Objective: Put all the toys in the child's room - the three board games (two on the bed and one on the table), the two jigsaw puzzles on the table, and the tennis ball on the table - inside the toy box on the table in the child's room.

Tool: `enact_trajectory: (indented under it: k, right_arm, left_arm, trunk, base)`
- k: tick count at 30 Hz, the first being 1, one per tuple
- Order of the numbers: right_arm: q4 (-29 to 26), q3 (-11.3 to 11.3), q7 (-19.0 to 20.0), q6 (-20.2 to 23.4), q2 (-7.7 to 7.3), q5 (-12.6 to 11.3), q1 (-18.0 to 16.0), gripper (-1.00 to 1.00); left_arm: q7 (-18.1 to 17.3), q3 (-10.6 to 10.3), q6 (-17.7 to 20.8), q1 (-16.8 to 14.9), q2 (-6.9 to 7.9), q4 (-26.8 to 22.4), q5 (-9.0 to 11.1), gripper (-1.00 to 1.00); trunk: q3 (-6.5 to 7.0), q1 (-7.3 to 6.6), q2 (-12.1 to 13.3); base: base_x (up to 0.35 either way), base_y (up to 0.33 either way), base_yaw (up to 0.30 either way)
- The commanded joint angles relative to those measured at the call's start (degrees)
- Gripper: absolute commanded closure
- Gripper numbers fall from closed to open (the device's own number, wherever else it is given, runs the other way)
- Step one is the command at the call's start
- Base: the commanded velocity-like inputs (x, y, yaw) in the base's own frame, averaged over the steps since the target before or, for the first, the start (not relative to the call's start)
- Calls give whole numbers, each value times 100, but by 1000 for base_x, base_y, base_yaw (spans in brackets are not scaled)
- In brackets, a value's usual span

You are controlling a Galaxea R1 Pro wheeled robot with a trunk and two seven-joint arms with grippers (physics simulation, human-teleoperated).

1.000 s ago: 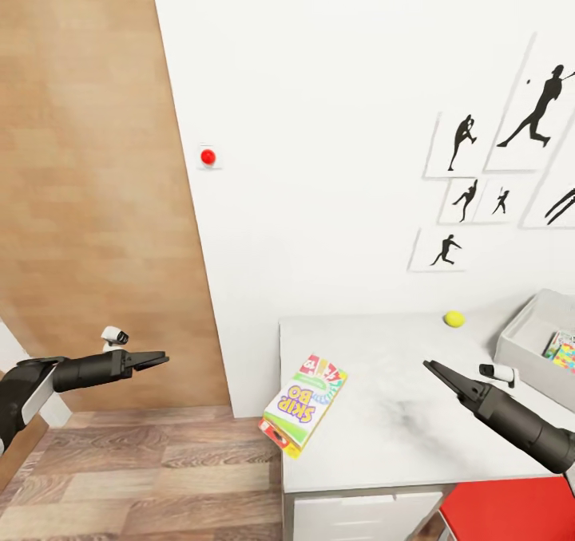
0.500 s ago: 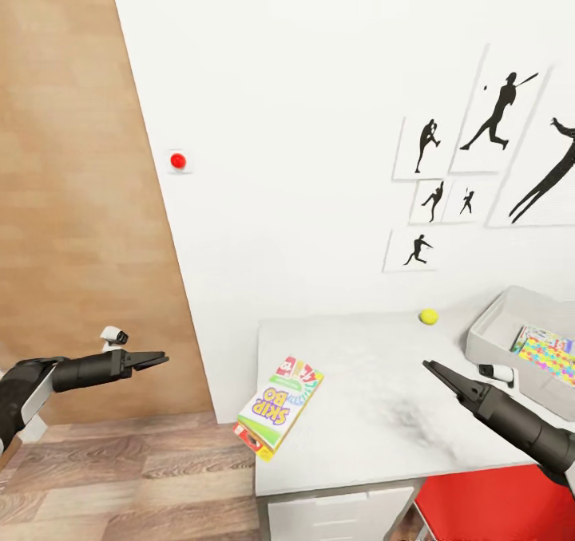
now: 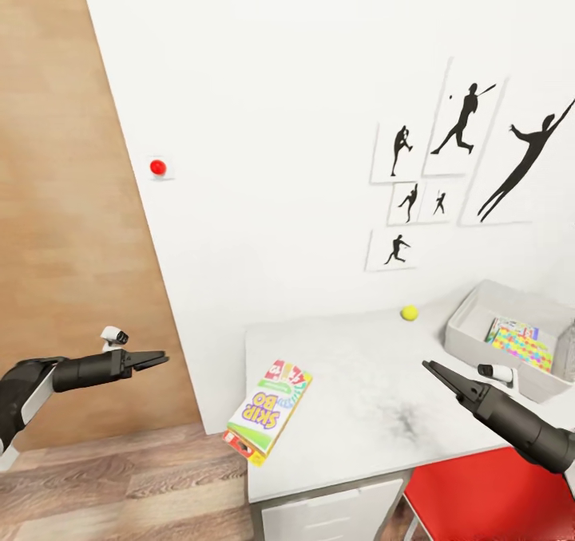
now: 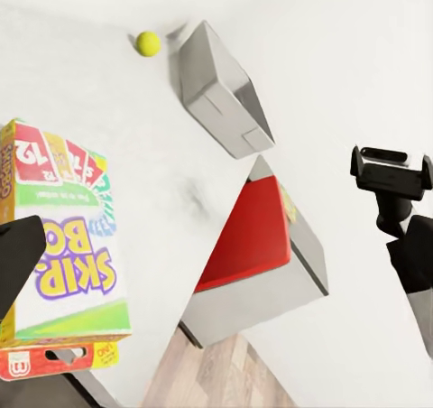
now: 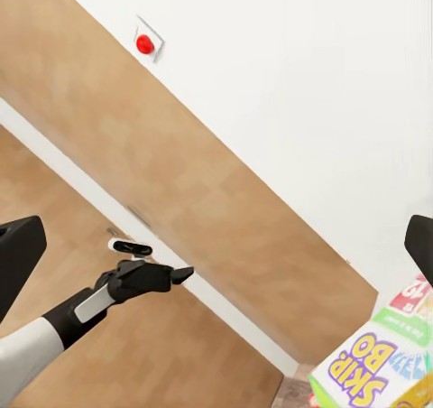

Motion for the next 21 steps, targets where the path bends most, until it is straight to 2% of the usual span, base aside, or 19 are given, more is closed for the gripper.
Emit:
enact_trajectory:
  k: [1, 12, 21]
  right_arm:
    - [0, -4, 2, 31, -1, -15, -5, -100]
    - [-2, -1, -41, 17, 5, -15, -5, -100]
    - [-14, -1, -49, 13, 5, -13, -5, -100]
  left_arm:
    - [-13, -33, 70, -6, 8, 2, 34, -100]
    - [132, -21, 241, -8, 8, 4, 32, -100]
    - [714, -18, 496, -15, -2, 11, 53, -100]
  trunk:
    - [-7, 2, -8]
    - [-199, 244, -449]
    - [-361, 441, -810]
  base:
    - [0, 4, -62]
    - [0, 1, -13]
    - [0, 0, 0]
